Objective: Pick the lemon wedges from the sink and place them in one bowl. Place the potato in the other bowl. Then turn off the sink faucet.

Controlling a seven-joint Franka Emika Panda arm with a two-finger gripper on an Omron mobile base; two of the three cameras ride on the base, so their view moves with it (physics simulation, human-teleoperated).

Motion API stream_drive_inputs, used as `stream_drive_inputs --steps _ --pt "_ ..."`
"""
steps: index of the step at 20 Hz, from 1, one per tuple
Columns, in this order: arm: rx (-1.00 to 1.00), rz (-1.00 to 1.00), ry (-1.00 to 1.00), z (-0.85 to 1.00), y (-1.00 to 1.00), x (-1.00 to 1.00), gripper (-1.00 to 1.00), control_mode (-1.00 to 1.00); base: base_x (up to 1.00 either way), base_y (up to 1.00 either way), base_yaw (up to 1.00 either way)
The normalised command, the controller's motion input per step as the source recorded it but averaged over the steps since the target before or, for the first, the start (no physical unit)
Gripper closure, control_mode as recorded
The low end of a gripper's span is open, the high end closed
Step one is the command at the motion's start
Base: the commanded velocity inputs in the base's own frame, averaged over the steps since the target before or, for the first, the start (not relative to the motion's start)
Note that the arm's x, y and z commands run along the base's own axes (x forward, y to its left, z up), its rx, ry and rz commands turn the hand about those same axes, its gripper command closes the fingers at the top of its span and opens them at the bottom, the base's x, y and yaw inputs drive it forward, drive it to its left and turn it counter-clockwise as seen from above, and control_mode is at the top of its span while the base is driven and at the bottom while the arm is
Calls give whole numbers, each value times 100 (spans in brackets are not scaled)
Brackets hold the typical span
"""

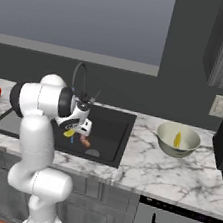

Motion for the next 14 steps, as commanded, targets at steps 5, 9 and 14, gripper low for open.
stream_drive_inputs --steps 5,9,14 --pt "0 0 0 78 -25 -9 100 -100 0 0 0" --pt "0 0 0 81 -31 -13 100 -100 0 0 0" --pt "0 0 0 90 -34 -8 100 -100 0 0 0"
